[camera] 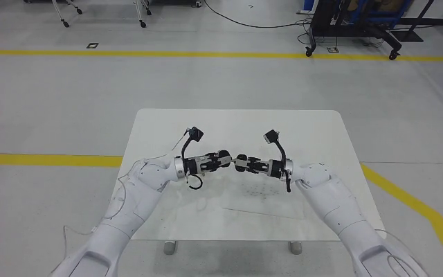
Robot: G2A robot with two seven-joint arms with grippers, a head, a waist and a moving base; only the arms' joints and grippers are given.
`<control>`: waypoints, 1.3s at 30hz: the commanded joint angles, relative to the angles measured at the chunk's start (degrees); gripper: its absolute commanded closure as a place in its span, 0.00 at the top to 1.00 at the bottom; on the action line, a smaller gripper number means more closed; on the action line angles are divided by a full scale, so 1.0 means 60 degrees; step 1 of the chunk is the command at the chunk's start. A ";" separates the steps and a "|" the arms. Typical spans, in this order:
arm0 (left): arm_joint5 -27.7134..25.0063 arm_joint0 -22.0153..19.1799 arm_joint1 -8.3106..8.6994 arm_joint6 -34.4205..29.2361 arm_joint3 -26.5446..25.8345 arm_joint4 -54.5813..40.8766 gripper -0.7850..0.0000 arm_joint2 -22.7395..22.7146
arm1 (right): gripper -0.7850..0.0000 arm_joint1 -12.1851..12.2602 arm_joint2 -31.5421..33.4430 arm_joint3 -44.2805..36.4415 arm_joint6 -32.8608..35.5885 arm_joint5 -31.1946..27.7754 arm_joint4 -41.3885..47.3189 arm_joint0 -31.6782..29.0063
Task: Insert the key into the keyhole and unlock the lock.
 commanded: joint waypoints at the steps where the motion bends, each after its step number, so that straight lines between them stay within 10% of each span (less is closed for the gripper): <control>1: 0.0028 0.0020 0.0012 0.0273 0.0030 0.0025 1.00 -0.0080 | 0.00 0.0039 0.0113 0.0021 -0.0047 -0.0066 0.0022 -0.0001; 14: 0.0319 0.0053 0.0027 0.0378 -0.0345 0.0438 1.00 -0.0052 | 0.00 0.0777 0.2406 -0.0418 -0.0895 -0.0705 0.0063 -0.0791; 20: 0.2472 0.0709 0.0401 0.0706 -0.3355 0.4150 1.00 -0.0591 | 0.00 0.0888 0.2733 -0.0695 -0.0922 -0.0657 0.0175 -0.1075; 29: 0.5895 0.2556 0.0994 -0.3064 -0.8122 0.9615 1.00 -0.1146 | 0.00 0.0888 0.2733 -0.0695 -0.0922 -0.0657 0.0175 -0.1075; 39: 0.7970 0.2150 0.0713 -0.4065 -0.6874 1.0794 1.00 0.0029 | 0.00 0.0888 0.2733 -0.0695 -0.0922 -0.0657 0.0175 -0.1075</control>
